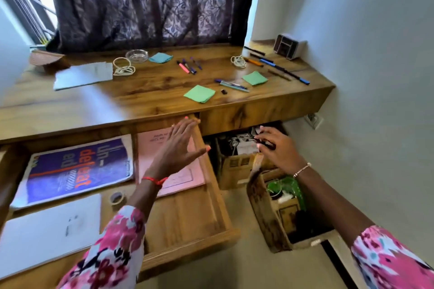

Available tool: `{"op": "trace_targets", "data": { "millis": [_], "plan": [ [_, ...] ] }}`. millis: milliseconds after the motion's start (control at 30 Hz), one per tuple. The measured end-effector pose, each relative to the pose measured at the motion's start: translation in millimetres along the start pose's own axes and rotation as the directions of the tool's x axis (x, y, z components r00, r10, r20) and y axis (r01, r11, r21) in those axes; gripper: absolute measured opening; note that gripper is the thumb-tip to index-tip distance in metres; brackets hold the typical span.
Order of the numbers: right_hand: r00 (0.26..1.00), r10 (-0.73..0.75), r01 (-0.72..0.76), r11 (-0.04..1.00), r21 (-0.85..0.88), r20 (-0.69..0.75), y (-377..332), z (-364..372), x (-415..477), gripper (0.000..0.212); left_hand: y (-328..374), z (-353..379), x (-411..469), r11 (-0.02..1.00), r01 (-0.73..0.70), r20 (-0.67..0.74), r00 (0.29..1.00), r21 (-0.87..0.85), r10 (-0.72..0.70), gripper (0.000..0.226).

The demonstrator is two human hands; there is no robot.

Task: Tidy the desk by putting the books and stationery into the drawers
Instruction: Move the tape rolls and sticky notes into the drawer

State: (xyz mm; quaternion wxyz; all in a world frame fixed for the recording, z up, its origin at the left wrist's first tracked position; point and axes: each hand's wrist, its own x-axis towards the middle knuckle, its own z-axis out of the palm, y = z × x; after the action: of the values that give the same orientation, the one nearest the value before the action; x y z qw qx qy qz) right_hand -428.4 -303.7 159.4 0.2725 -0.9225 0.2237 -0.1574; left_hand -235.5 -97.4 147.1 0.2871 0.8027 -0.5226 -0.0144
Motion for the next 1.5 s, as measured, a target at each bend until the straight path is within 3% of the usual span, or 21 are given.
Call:
{"op": "trace_targets", "data": {
  "millis": [300,733,1033,1233,1500],
  "plan": [
    [0.999,-0.038,0.037,0.998,-0.042,-0.003,48.8,-54.1,54.0,0.031,41.5,21.6,68.5,0.997,0.039,0.001,0.999,0.060,-0.039,0.091],
    [0.990,-0.031,0.035,0.999,-0.022,0.138,103.6,-23.6,153.4,0.030,0.4,80.8,152.7,0.965,0.260,0.044,0.964,0.019,-0.261,0.091],
    [0.984,0.160,-0.159,0.987,-0.020,0.075,150.1,-29.1,234.4,0.026,-14.5,108.2,195.9,0.934,0.351,0.112,0.933,-0.067,-0.343,0.103],
    [0.949,0.314,-0.315,0.948,0.048,0.024,178.9,-35.9,289.1,0.028,2.2,119.0,239.3,0.932,0.355,0.152,0.927,-0.065,-0.343,0.071],
    [0.923,0.357,-0.363,0.931,0.017,0.145,215.8,-32.0,374.5,0.043,8.8,149.3,297.3,0.951,0.301,0.174,0.935,0.066,-0.308,0.067]
  ]
}}
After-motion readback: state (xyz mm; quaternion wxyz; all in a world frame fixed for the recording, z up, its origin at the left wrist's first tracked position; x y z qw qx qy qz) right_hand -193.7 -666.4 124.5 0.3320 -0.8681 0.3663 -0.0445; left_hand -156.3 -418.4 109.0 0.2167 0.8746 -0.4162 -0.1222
